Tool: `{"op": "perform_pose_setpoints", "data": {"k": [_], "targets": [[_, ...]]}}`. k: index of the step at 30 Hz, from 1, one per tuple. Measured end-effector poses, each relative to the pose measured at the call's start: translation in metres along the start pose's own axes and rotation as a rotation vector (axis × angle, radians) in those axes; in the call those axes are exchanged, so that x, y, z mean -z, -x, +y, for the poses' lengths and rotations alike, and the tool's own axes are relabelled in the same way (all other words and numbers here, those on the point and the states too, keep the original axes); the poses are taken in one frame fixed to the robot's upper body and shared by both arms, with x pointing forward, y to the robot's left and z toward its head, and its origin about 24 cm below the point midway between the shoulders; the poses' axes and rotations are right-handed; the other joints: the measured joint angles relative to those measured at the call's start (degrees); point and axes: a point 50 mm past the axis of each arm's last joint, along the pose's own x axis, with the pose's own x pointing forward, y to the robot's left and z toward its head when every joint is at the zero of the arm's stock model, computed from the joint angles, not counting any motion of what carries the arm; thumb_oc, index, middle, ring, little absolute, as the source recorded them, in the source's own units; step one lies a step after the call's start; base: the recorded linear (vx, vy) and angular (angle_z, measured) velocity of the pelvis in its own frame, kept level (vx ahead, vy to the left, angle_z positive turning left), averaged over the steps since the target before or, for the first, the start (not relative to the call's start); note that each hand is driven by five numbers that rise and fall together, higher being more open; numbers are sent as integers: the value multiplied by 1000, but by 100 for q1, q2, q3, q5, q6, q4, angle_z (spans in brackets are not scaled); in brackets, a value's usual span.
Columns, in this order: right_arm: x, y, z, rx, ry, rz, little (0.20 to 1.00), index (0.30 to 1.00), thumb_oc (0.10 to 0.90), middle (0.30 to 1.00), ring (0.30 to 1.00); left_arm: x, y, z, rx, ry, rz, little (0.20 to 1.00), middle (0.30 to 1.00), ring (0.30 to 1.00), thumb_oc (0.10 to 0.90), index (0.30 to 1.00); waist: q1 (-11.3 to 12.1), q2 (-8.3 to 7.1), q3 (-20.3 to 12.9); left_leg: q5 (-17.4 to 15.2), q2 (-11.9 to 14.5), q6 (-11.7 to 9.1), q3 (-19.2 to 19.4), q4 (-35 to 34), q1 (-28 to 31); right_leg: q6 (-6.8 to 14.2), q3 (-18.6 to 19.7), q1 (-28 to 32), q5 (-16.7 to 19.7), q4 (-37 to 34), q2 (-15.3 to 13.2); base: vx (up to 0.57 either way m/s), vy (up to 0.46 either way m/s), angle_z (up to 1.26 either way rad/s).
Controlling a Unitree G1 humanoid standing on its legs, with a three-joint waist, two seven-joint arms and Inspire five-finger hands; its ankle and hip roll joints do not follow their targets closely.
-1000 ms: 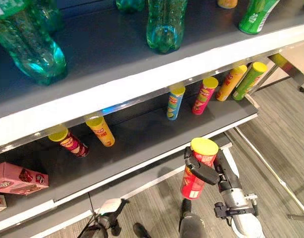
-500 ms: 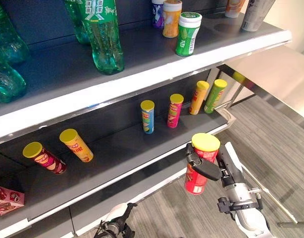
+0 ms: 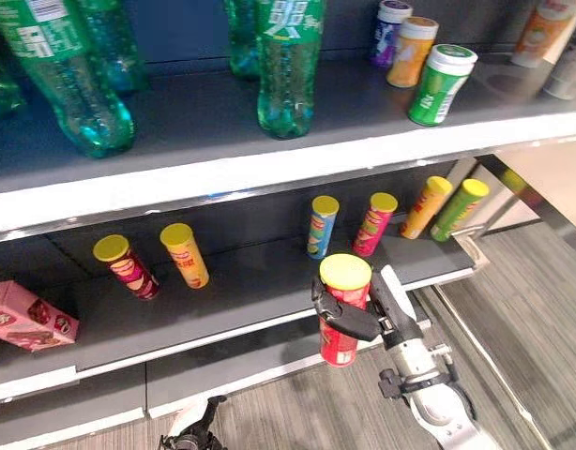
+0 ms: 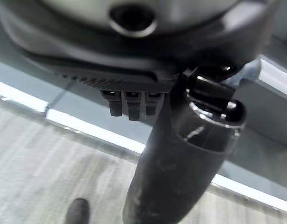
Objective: Put the goods on the table back onto the shelves and tidy them up.
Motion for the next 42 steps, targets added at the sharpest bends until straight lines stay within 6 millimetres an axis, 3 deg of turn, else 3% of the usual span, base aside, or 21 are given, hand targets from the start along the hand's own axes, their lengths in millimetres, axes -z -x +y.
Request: {"op": "perform_pose_setpoints", "data": {"k": [4, 9, 12, 13, 15, 16, 17, 18, 19, 21, 23, 24, 25, 28, 29, 30, 31, 40, 41, 42], "targets": [[0, -22, 1, 44, 61, -40, 300, 300, 400, 300, 300, -5, -2, 5, -19, -10, -31, 900, 900, 900, 800, 900, 229, 39, 220, 7, -13, 12, -70, 0, -49, -3, -18, -15, -3, 0, -6, 22, -18, 6], [5, -47, 18, 73, 56, -38, 300, 300, 400, 300, 300, -17, -4, 9, -32, -41, -98, 900, 900, 900, 800, 900, 309, 143, 372, 41, -22, 58, -305, 1, -238, -4, -158, -45, -3, 4, 20, -16, -1, 26], [14, -59, 24, 100, 97, -8, 300, 300, 400, 300, 300, -29, -8, 13, -48, -45, -148, 900, 900, 900, 800, 900, 561, 269, 502, 62, -10, 87, -363, 1, -391, -4, -172, -164, -3, 62, 22, -46, -2, 18], [15, -62, 25, 107, 109, -4, 300, 300, 400, 300, 300, -31, -9, 14, -52, -43, -154, 900, 900, 900, 800, 900, 566, 328, 558, 89, 8, 127, -407, 1, -433, -3, -181, -231, -7, 177, 32, -62, 0, 34], [20, -72, 23, 151, 144, 10, 300, 300, 400, 300, 300, -41, -12, 15, -66, -50, -189, 900, 900, 900, 800, 900, 608, 629, 746, 241, 223, 353, -529, 5, -527, 52, -159, -649, -122, 1012, 22, -64, 1, 26], [21, -74, 21, 171, 160, 8, 300, 300, 400, 300, 300, -45, -13, 17, -69, -60, -206, 900, 900, 900, 800, 900, 694, 740, 798, 246, 315, 359, -627, 6, -562, 93, -138, -760, -396, 896, 78, -27, 3, 6], [19, -77, 20, 191, 178, -2, 300, 300, 400, 300, 300, -46, -14, 21, -82, -64, -219, 900, 900, 900, 800, 900, 784, 696, 791, 262, 279, 363, -630, 10, -658, 75, -130, -770, -246, 115, 107, -51, 6, 29], [12, -85, 18, 230, 193, -40, 300, 300, 400, 300, 300, -48, -16, 33, -123, -72, -236, 900, 900, 900, 800, 900, 832, 496, 854, 259, 76, 350, -767, 6, -834, -118, -277, -922, 158, -44, -66, -61, 8, 46], [10, -87, 15, 246, 207, -47, 300, 300, 400, 300, 300, -50, -17, 35, -131, -63, -239, 900, 900, 900, 800, 900, 848, 556, 900, 281, 103, 326, -847, 6, -903, -141, -344, -952, 154, -35, -47, -78, 12, 46], [9, -88, 13, 290, 217, -47, 300, 300, 400, 300, 300, -47, -15, 35, -133, -65, -242, 900, 900, 900, 800, 900, 918, 601, 935, 315, 204, 279, -949, 237, -1096, -179, -437, -958, 176, -35, 46, -37, 8, 35], [8, -91, 9, 355, 207, -47, 300, 300, 400, 300, 300, -47, -15, 40, -163, -66, -252, 900, 900, 900, 800, 900, 920, 447, 1026, -62, 185, 378, -982, 1060, -1735, -278, -436, -941, 222, -31, -53, -29, 17, 53], [7, -93, 6, 380, 208, -48, 300, 300, 400, 300, 300, -48, -15, 38, -164, -66, -261, 900, 900, 900, 800, 900, 934, 500, 1020, 66, 15, 365, -1009, 530, -1695, -280, -453, -939, 224, -29, -57, -35, 22, 24], [6, -98, 2, 409, 216, -58, 300, 300, 400, 300, 300, -51, -13, 35, -157, -70, -280, 900, 900, 900, 800, 900, 967, 683, 1024, 772, -30, 582, -1024, 35, -1568, -276, -449, -927, 221, -22, 54, -33, 23, 5], [2, -106, -16, 501, 226, -70, 300, 300, 400, 300, 300, -68, -18, 41, -165, -102, -341, 900, 900, 900, 800, 900, 1092, 929, 1165, 688, 83, 630, -1045, -3, -1569, -150, -469, -1311, -174, 501, -9, -22, 16, -3], [-1, -110, -21, 534, 222, -76, 300, 300, 400, 300, 300, -75, -21, 46, -177, -108, -365, 900, 900, 900, 800, 900, 1135, 966, 1184, 689, 76, 628, -1140, -3, -1630, -166, -463, -1321, -87, -62, -5, -10, 25, 14], [-5, -116, -25, 569, 218, -89, 300, 300, 400, 300, 300, -84, -23, 53, -198, -109, -393, 900, 900, 900, 800, 900, 1134, 976, 1191, 688, -53, 625, -1213, -5, -1727, -180, -502, -1475, 520, -87, -177, -1, 26, 55], [-6, -117, -28, 594, 217, -95, 300, 300, 400, 300, 300, -92, -24, 60, -226, -97, -419, 900, 900, 900, 800, 900, 1128, 1032, 1195, 686, -97, 613, -1286, -7, -1789, -107, -601, -1430, 389, -46, -220, 2, 31, 49], [-11, -113, -21, 594, 205, -122, 300, 300, 400, 300, 300, -100, -17, 59, -256, -61, -485, 900, 900, 900, 800, 900, 1157, 1091, 1214, 733, -169, 553, -1304, -5, -1750, -111, -800, -1289, 388, 3, -279, 8, 46, 14], [-12, -112, -18, 584, 210, -127, 300, 300, 400, 300, 300, -101, -17, 59, -256, -60, -487, 900, 900, 900, 800, 900, 1167, 1127, 1231, 736, -138, 558, -1309, -5, -1708, -108, -795, -1345, 325, 222, -305, -19, 57, 0], [-11, -112, -19, 574, 233, -136, 300, 300, 400, 300, 300, -104, -17, 58, -252, -61, -497, 900, 900, 900, 800, 900, 1170, 1332, 1322, 729, 14, 570, -1404, -3, -1561, -42, -797, -1616, -25, 1004, -385, -31, 79, -6]]}}
